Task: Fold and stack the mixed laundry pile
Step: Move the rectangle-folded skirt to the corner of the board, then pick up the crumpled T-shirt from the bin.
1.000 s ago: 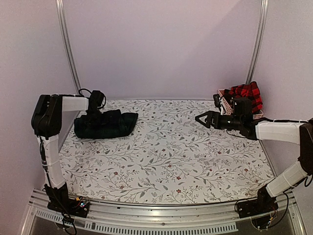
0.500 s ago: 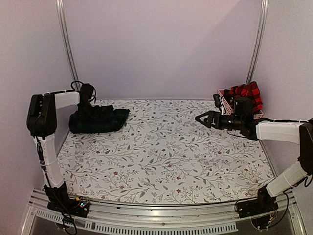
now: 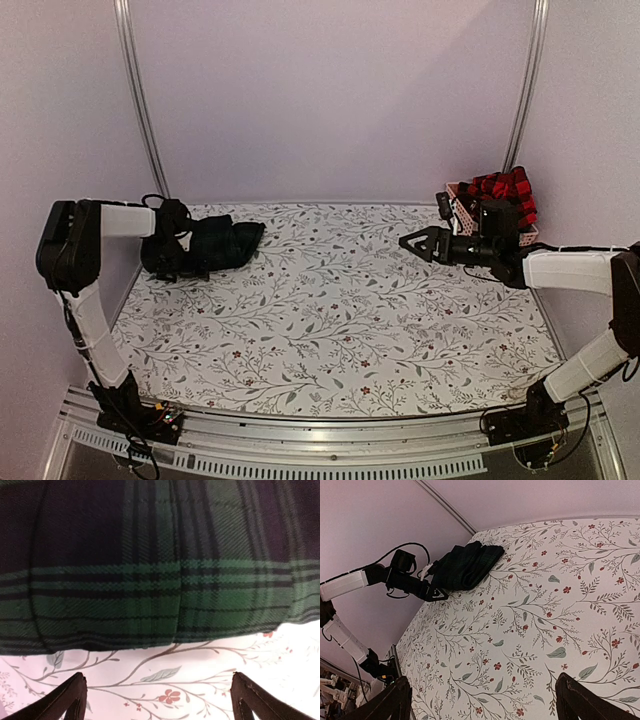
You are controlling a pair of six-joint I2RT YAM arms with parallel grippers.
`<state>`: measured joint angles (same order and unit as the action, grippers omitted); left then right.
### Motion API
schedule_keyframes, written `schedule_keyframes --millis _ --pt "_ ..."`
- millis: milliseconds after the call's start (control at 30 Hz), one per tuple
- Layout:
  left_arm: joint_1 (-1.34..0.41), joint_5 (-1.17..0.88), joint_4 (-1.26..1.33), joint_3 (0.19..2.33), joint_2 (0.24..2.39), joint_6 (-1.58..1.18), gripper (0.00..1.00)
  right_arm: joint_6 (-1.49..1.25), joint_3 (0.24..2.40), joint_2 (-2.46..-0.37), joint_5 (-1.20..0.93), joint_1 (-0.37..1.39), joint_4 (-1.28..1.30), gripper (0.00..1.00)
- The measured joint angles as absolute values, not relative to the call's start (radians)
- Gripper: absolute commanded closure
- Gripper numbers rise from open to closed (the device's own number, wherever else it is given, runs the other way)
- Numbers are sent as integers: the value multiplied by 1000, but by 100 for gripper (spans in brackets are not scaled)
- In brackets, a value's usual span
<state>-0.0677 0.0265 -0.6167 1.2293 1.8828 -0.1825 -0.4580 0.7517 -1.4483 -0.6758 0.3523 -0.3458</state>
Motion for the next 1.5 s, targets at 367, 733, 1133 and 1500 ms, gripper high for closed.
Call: schedule_keyframes --millis 367,733,1133,1500 --pt "-63 10 -608 1506 2136 -141 0 -475 752 -1473 -714 352 -376 1" --pt "-44 23 -641 1695 2260 -34 0 -478 752 -1486 -739 352 -386 1" --pt "-244 53 -546 1452 1916 -80 0 -369 900 -1484 -707 260 -170 1" --pt "-260 1 -98 1177 1435 -191 0 -216 1143 -1435 -450 0 74 1"
